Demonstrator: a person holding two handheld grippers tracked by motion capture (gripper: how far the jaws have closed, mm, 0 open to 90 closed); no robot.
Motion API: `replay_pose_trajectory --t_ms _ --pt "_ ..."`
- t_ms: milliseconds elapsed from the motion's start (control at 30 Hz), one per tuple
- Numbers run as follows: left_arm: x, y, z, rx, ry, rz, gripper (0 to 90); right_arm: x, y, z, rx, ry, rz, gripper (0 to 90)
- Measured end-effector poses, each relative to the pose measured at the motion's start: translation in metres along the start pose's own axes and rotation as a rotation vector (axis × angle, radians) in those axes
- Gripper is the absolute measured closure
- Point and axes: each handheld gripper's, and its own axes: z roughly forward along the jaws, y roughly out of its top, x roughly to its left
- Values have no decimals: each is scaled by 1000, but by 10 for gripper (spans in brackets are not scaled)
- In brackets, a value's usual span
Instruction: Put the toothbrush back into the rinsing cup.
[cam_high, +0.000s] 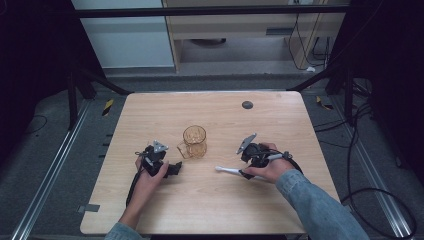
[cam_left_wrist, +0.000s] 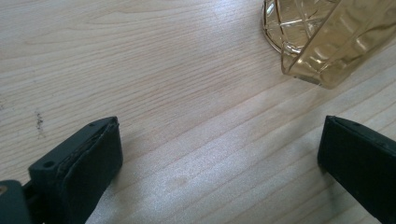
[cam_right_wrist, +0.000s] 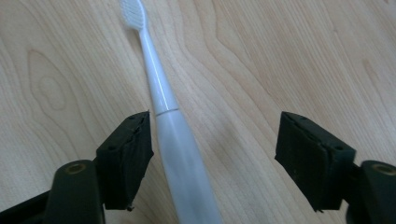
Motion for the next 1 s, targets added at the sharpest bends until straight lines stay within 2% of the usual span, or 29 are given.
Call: replay_pose_trajectory --t_ms 500,867,1000 --pt "0 0 0 0 0 0 0 1 5 8 25 39 -38 351" --pt "0 0 0 0 -1 1 0 3 -2 14 78 83 -82 428" --pt "0 0 0 0 0 0 0 3 -6 16 100 96 -77 453"
